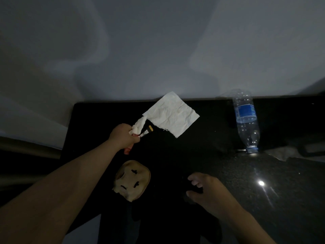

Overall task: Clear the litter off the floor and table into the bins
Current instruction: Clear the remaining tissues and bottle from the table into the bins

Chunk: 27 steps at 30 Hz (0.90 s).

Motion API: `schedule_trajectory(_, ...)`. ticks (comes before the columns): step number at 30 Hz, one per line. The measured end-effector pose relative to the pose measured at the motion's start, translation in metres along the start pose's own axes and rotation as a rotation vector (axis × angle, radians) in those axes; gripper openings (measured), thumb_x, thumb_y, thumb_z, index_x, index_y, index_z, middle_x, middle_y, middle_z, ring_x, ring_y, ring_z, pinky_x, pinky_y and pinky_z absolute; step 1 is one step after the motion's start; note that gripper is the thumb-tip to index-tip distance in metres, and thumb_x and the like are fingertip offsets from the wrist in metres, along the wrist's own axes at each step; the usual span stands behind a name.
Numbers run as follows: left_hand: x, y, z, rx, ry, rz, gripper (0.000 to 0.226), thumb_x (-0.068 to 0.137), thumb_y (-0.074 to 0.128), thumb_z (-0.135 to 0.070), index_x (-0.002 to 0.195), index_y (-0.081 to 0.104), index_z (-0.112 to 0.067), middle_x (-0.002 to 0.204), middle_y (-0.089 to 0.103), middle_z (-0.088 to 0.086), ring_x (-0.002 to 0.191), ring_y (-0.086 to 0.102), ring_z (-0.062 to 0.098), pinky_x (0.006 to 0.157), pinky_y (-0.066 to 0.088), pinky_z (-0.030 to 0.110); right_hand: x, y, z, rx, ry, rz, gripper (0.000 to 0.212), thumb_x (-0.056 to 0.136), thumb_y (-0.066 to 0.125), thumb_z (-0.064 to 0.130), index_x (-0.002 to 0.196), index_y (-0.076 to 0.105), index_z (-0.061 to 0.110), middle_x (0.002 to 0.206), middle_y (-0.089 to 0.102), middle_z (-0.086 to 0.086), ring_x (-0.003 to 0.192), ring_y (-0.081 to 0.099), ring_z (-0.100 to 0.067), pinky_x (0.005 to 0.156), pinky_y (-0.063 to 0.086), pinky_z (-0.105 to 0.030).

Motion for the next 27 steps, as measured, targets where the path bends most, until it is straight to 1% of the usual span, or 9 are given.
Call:
schedule_trajectory(3, 0.012, -0.005, -0.026, -0.039, 0.026, -0.015, 0.019, 0.077, 0.073, -0.023, 0.072, 0.060, -0.010, 0.076, 0.061, 0.004, 0.075, 0.060, 0.020, 0.061, 0.041, 0.024, 0.001, -0.004, -0.007, 0.013, 0.016, -0.011, 0.039, 0.074, 0.067, 0.057, 0.098, 0.042, 0.075, 0.099, 0.054, 0.037, 0.096, 0.051, 0.020, 0.066, 0.045, -0.002)
schedule_trajectory(6, 0.021, -0.009, -0.056, -0.107, 0.087, -0.068, 0.014, 0.079, 0.071, -0.023, 0.082, 0.066, -0.010, 0.078, 0.062, 0.003, 0.075, 0.061, 0.020, 0.054, 0.037, 0.023, 0.003, -0.008, -0.013, 0.033, 0.029, -0.015, 0.038, 0.075, 0.067, 0.057, 0.098, 0.043, 0.075, 0.100, 0.055, 0.033, 0.095, 0.052, 0.018, 0.065, 0.046, -0.005)
schedule_trajectory(10, 0.034, -0.006, -0.083, -0.160, 0.077, -0.124, 0.012, 0.079, 0.070, -0.021, 0.081, 0.066, -0.010, 0.079, 0.063, 0.004, 0.072, 0.059, 0.019, 0.051, 0.035, 0.022, 0.002, -0.015, -0.018, 0.061, 0.065, -0.013, 0.038, 0.072, 0.066, 0.059, 0.094, 0.041, 0.077, 0.099, 0.055, 0.034, 0.095, 0.050, 0.020, 0.063, 0.047, -0.008)
schedule_trajectory(12, 0.042, -0.001, -0.091, -0.188, 0.048, -0.123, 0.012, 0.079, 0.070, -0.020, 0.080, 0.066, -0.008, 0.082, 0.066, 0.006, 0.076, 0.062, 0.020, 0.052, 0.038, 0.022, 0.001, -0.021, -0.021, 0.051, 0.074, -0.038, 0.040, 0.072, 0.067, 0.058, 0.092, 0.040, 0.079, 0.097, 0.055, 0.034, 0.095, 0.049, 0.022, 0.062, 0.047, -0.009)
schedule_trajectory(14, 0.052, 0.003, -0.100, -0.158, 0.035, -0.132, 0.023, 0.077, 0.072, -0.022, 0.089, 0.069, -0.003, 0.095, 0.069, 0.011, 0.085, 0.065, 0.024, 0.065, 0.047, 0.025, -0.001, -0.026, -0.025, 0.047, 0.075, -0.065, 0.041, 0.072, 0.067, 0.057, 0.092, 0.039, 0.079, 0.097, 0.055, 0.033, 0.095, 0.049, 0.023, 0.062, 0.046, -0.007)
schedule_trajectory(17, 0.065, 0.012, -0.115, -0.069, 0.026, -0.118, 0.044, 0.076, 0.075, -0.032, 0.107, 0.067, -0.001, 0.116, 0.061, 0.016, 0.100, 0.064, 0.028, 0.087, 0.052, 0.036, -0.002, -0.033, -0.032, 0.034, 0.082, -0.096, 0.041, 0.070, 0.066, 0.059, 0.093, 0.038, 0.080, 0.096, 0.056, 0.033, 0.095, 0.048, 0.024, 0.062, 0.045, -0.005)
schedule_trajectory(20, 0.069, 0.023, -0.125, -0.003, 0.028, -0.128, 0.061, 0.073, 0.077, -0.040, 0.120, 0.060, -0.006, 0.126, 0.052, 0.016, 0.109, 0.058, 0.029, 0.093, 0.050, 0.039, -0.002, -0.038, -0.036, 0.026, 0.089, -0.108, 0.041, 0.070, 0.065, 0.059, 0.093, 0.038, 0.079, 0.096, 0.056, 0.033, 0.095, 0.048, 0.024, 0.062, 0.044, -0.006)
schedule_trajectory(23, 0.064, 0.032, -0.127, 0.066, 0.028, -0.182, 0.081, 0.066, 0.079, -0.054, 0.127, 0.050, -0.010, 0.134, 0.037, 0.012, 0.122, 0.044, 0.032, 0.098, 0.043, 0.041, -0.001, -0.039, -0.037, 0.021, 0.093, -0.106, 0.036, 0.072, 0.065, 0.057, 0.092, 0.042, 0.075, 0.097, 0.056, 0.031, 0.095, 0.048, 0.023, 0.064, 0.043, -0.007)
schedule_trajectory(27, 0.060, 0.037, -0.131, 0.122, 0.042, -0.214, 0.104, 0.053, 0.078, -0.067, 0.135, 0.037, -0.017, 0.139, 0.032, 0.009, 0.129, 0.030, 0.031, 0.100, 0.035, 0.046, 0.002, -0.037, -0.038, 0.037, 0.100, -0.080, 0.032, 0.075, 0.067, 0.052, 0.099, 0.049, 0.064, 0.098, 0.057, 0.030, 0.096, 0.048, 0.022, 0.065, 0.043, -0.006)
Point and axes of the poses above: each hand's wrist, its own x-axis towards the middle knuckle, its own y-axis out of the palm, z = x × y, the point moved 8 cm from there along x, towards the middle knuckle
